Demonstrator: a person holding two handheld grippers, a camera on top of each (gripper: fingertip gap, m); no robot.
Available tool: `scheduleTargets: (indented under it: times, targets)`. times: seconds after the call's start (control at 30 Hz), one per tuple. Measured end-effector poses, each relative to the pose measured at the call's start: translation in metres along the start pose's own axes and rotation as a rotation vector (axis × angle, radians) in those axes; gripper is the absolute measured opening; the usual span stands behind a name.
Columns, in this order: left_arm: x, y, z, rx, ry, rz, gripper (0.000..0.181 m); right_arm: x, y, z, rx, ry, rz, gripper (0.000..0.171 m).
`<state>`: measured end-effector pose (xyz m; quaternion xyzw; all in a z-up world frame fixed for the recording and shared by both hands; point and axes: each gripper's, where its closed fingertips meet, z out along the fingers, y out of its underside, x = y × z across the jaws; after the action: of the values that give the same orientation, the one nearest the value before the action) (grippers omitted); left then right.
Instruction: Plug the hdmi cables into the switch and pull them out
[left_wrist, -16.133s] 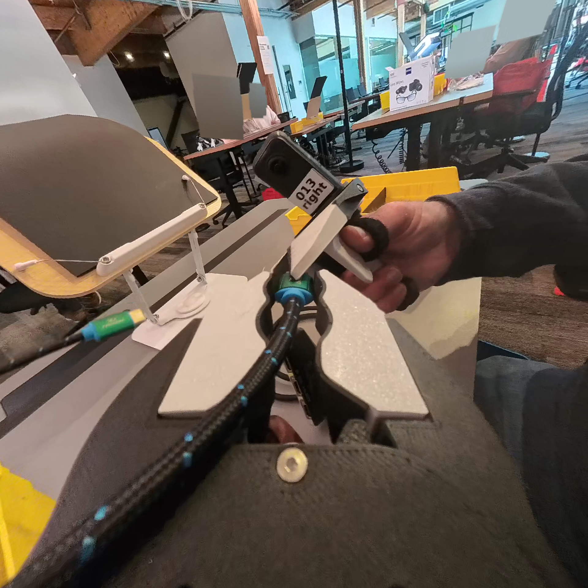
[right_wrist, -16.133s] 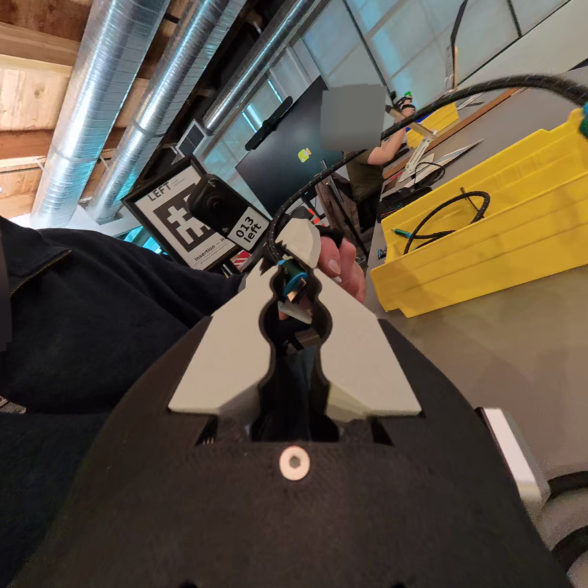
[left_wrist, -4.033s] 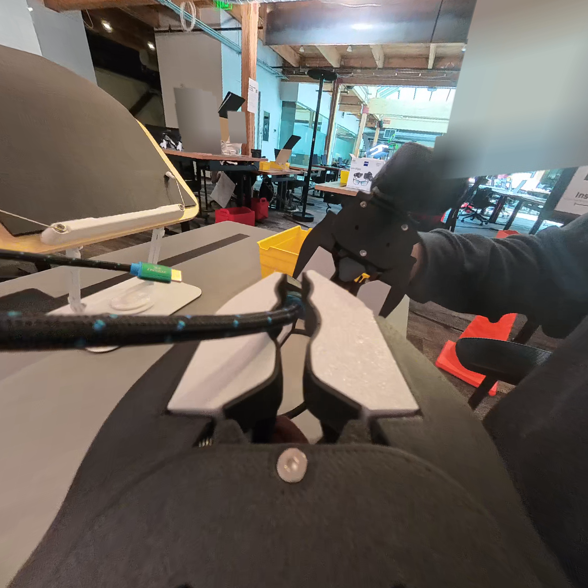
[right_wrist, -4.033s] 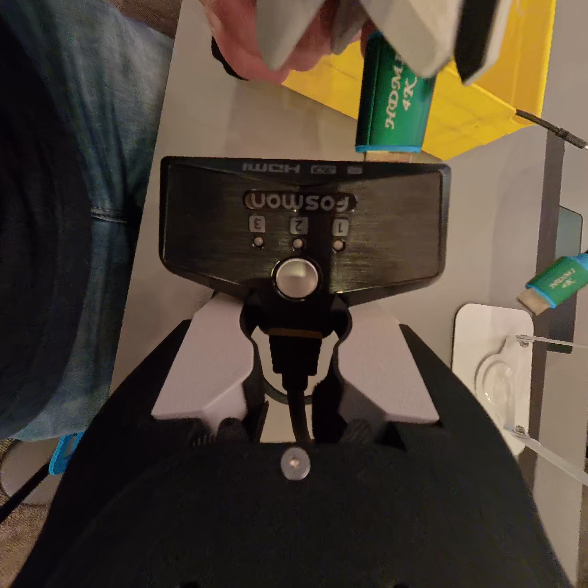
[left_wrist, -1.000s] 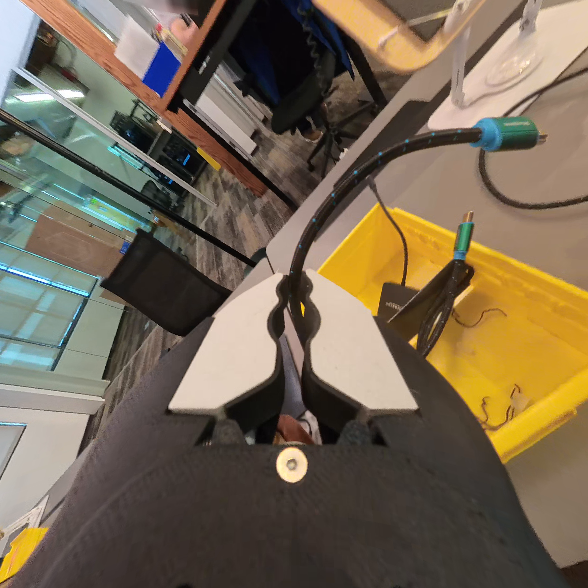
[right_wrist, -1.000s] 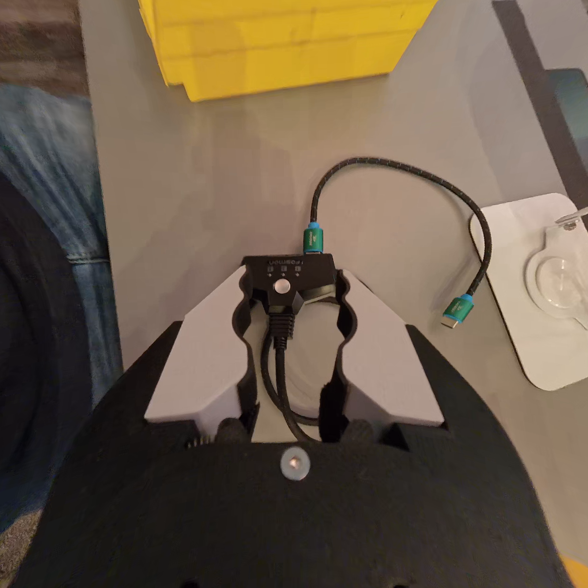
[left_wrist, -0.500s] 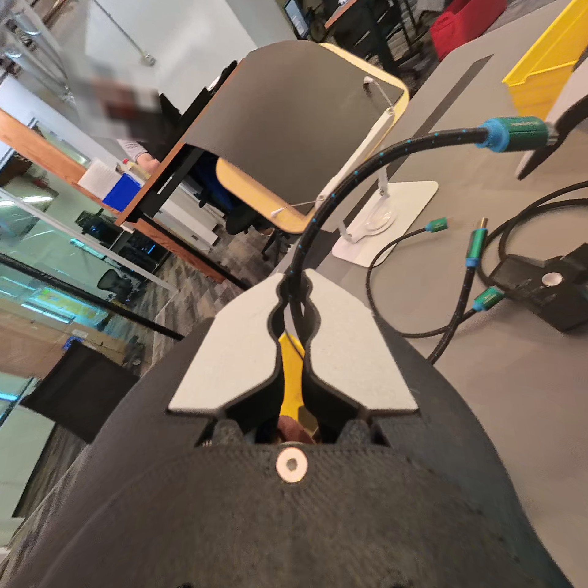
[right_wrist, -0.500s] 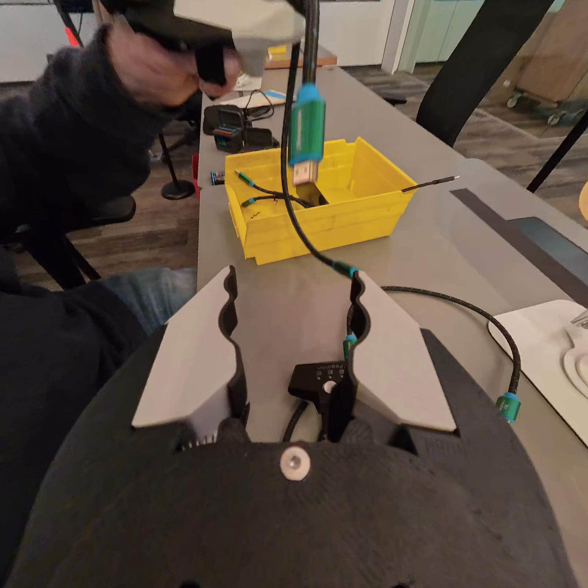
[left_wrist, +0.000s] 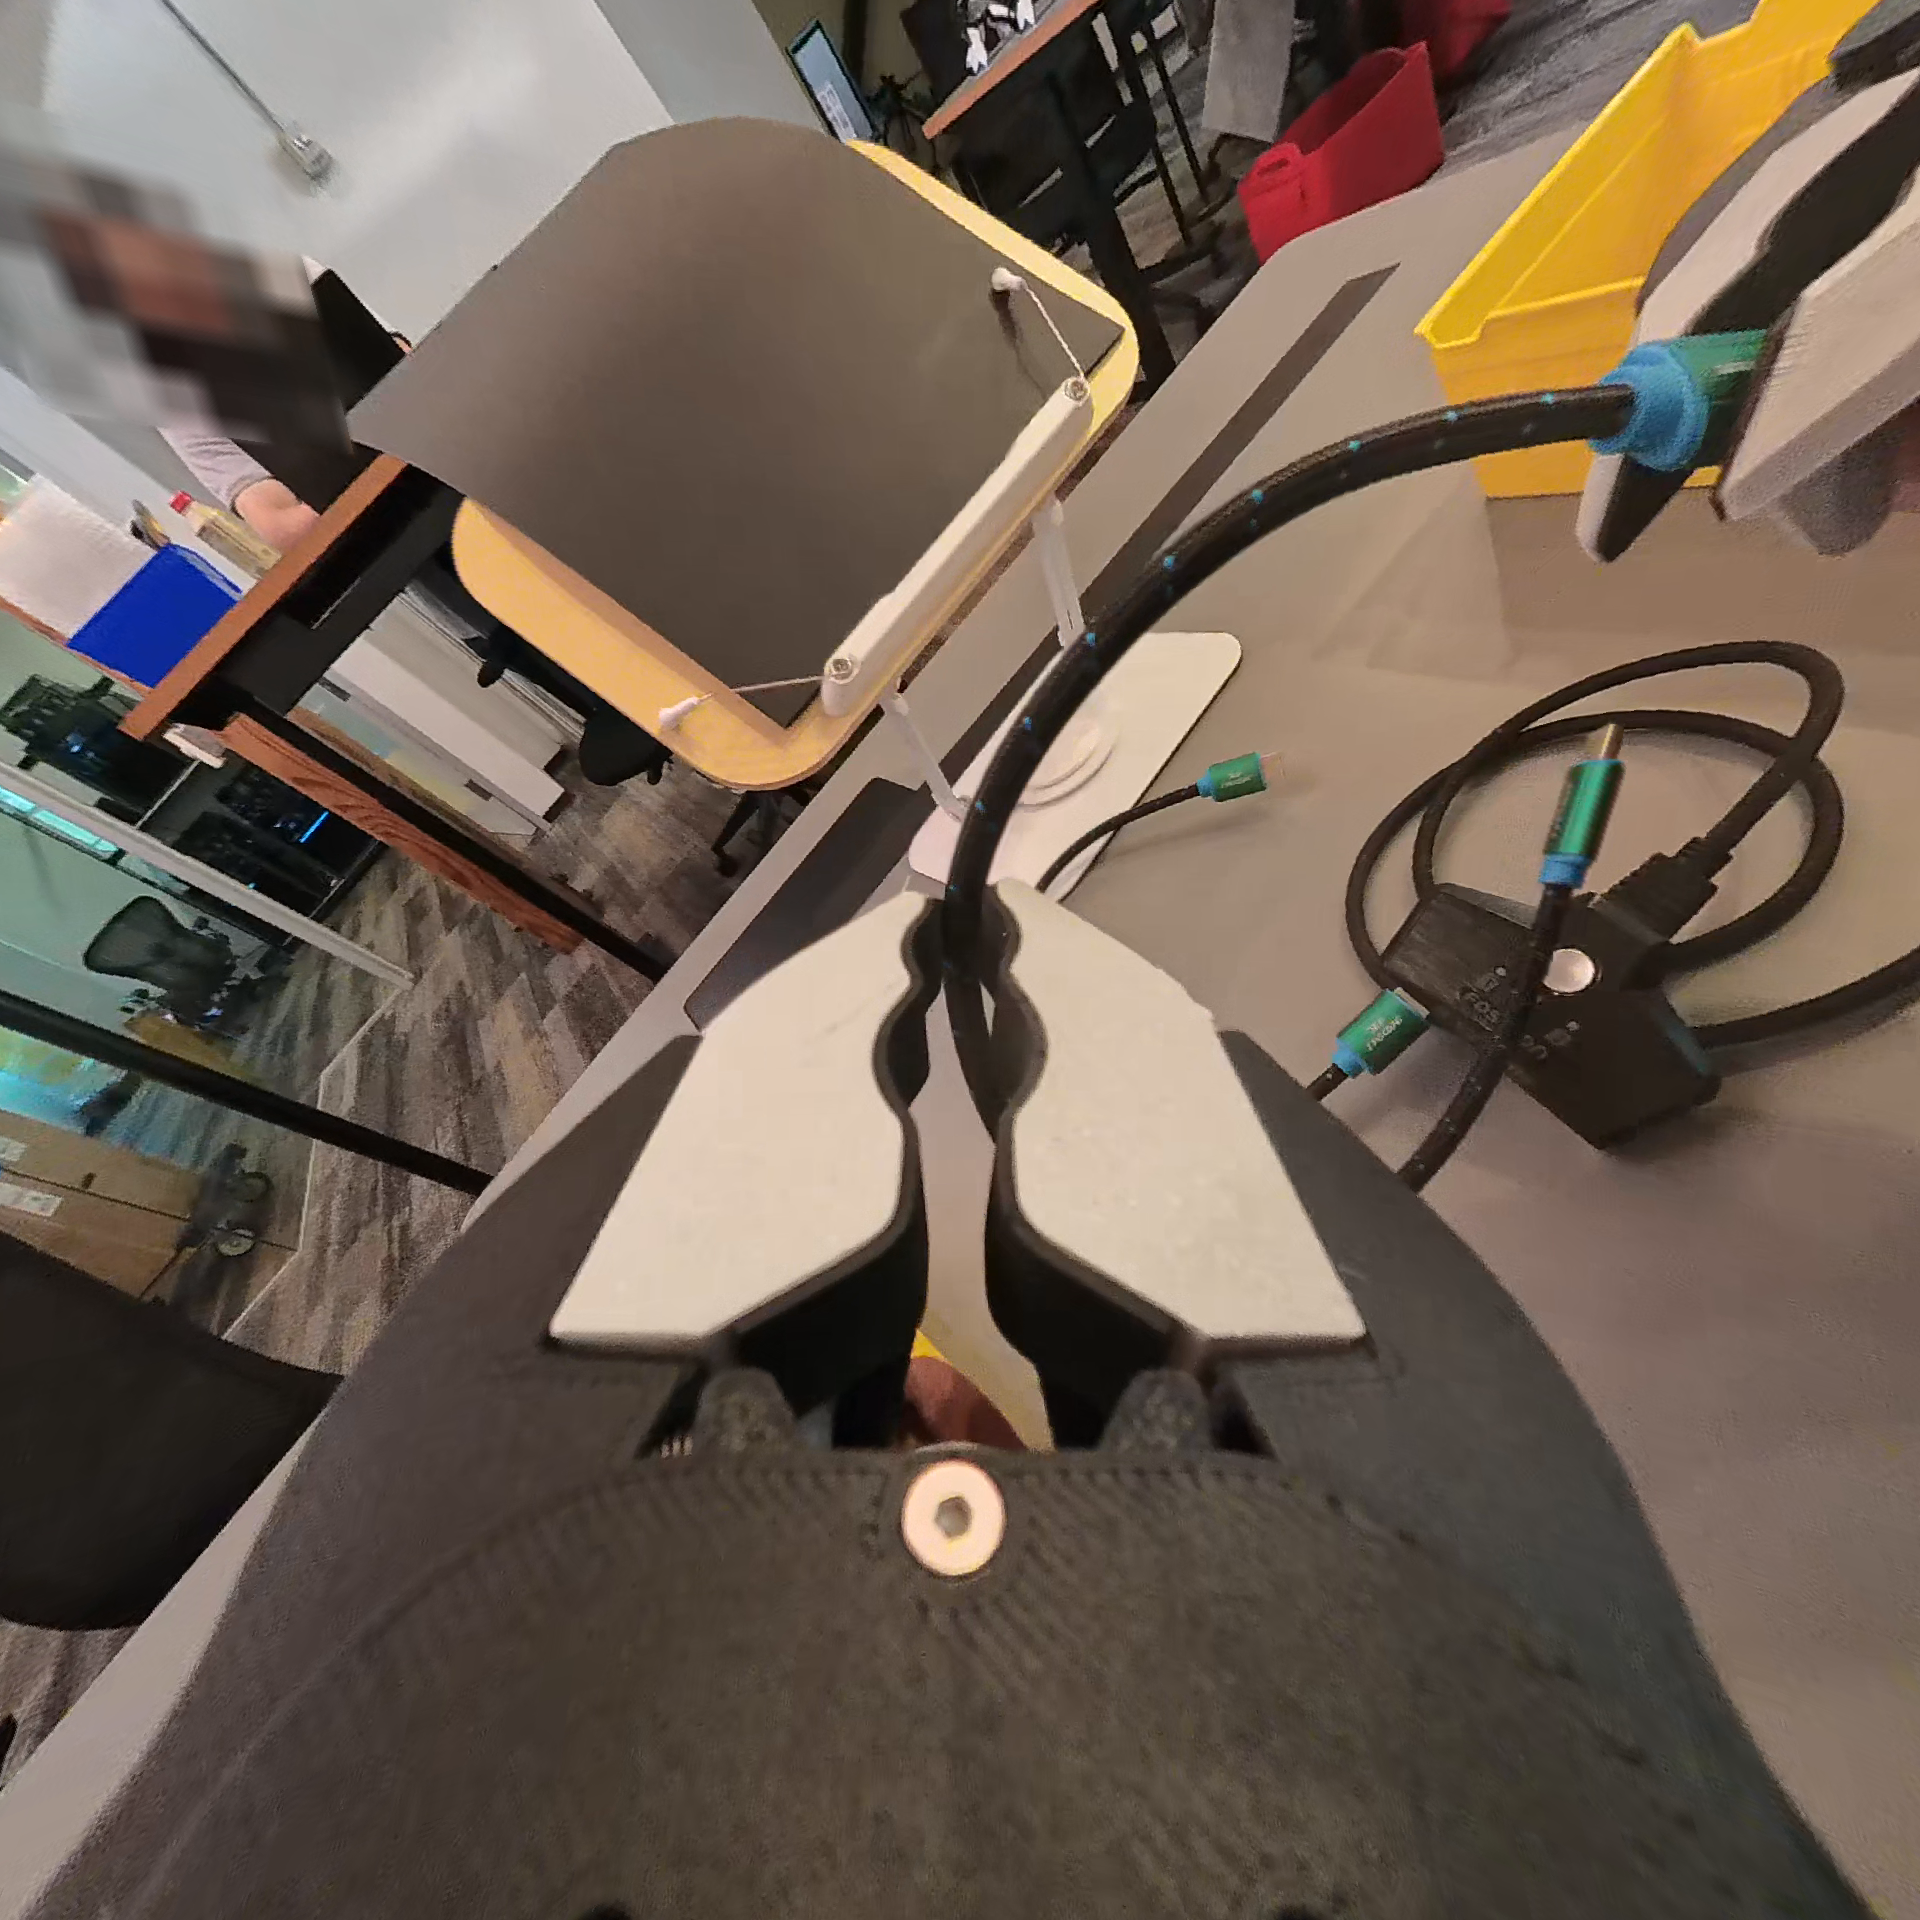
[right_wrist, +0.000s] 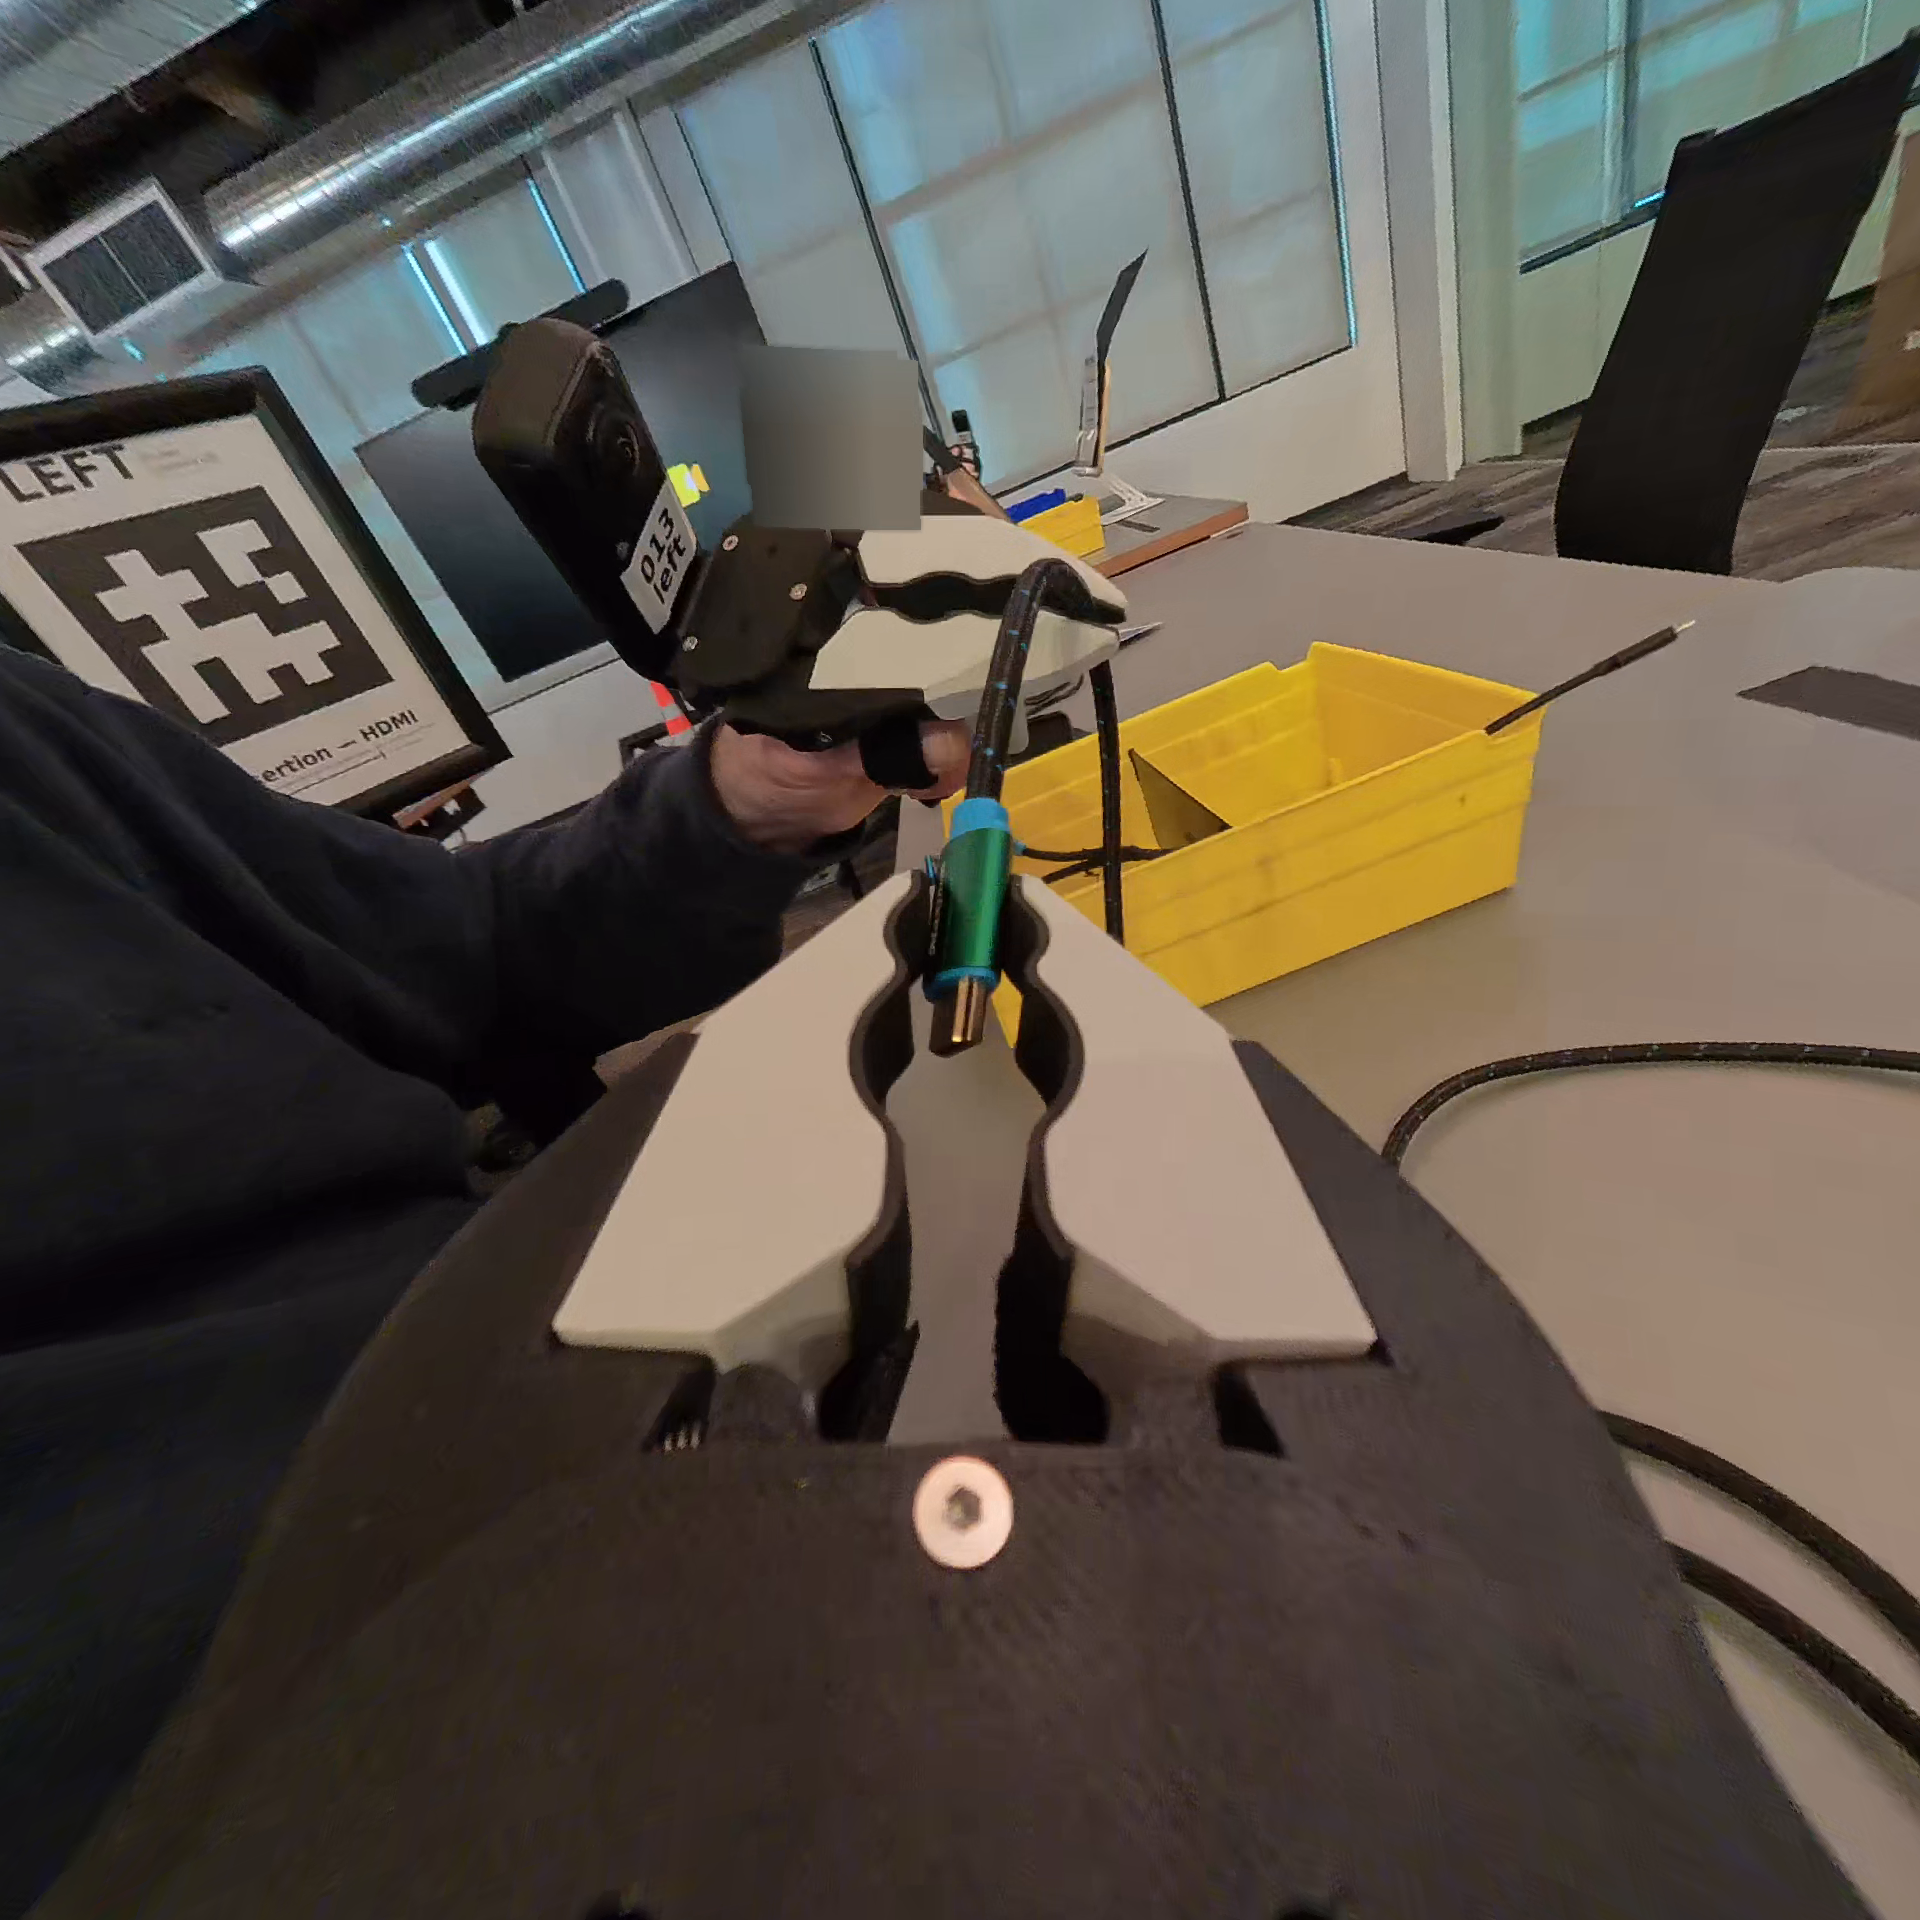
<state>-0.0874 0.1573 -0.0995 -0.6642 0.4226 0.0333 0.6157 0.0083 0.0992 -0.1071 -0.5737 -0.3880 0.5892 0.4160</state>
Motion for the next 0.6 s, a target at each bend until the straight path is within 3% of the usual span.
scheduleTargets:
  times: [0.33,0.6]
  targets:
    - [0.02,0.021,-0.011,-0.006,0.116,0.013,0.008,-0.002,0.014,0.001,-0.052,-0.088,0.092,0.009]
    - [0.036,0.026,-0.041,0.03,0.205,0.075,0.038,0.001,0.054,0.018,-0.2,-0.1,0.201,0.009]
